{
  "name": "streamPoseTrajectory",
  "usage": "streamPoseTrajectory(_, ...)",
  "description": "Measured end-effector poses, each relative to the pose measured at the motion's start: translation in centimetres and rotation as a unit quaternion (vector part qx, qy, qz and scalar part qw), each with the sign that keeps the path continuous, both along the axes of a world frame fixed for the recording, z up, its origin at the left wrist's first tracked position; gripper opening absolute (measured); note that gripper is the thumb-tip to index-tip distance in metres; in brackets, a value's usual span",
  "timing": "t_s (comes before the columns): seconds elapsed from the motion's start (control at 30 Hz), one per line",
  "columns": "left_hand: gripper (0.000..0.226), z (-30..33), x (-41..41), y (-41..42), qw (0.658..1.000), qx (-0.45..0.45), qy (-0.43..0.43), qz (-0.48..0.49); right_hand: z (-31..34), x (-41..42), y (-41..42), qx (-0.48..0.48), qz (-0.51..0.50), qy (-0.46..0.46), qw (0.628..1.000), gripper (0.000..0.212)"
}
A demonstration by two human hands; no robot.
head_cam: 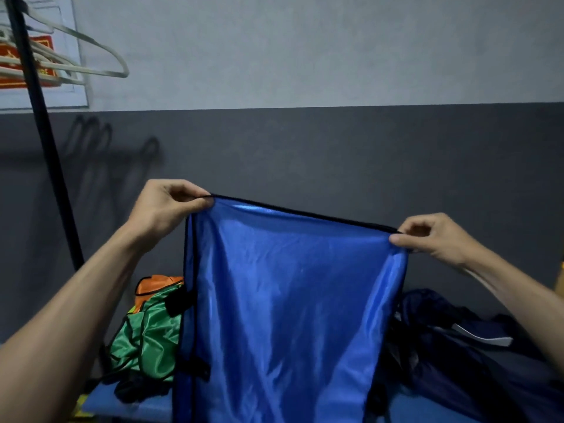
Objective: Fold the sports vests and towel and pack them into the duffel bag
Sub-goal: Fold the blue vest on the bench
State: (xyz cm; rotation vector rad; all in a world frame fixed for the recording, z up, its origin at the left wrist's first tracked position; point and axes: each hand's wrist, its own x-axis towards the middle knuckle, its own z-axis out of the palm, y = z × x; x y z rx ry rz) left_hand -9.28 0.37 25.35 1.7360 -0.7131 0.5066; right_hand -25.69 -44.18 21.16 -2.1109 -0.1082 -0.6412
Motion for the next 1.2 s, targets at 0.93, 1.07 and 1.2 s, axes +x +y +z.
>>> streamPoseTrajectory(0.93,0.021,-0.7,-3.1,1.2,0.948,0.318,0.014,0.028,1.7,-3.7,-1.7,0.148,0.03,0.04,0.988,0.068)
streamPoseTrajectory(1.07,0.015,-1.6,-2.2,0.4,0.951,0.309,0.01,0.014,1.5,-3.2,-1.3,0.155,0.015,0.028,0.987,0.066)
streamPoseTrajectory(1.2,0.036,-2.2,-1.5,0.0,0.948,0.237,0.153,-0.144,0.9,-2.3,-1.9,0.151,-0.006,0.008,0.988,0.087)
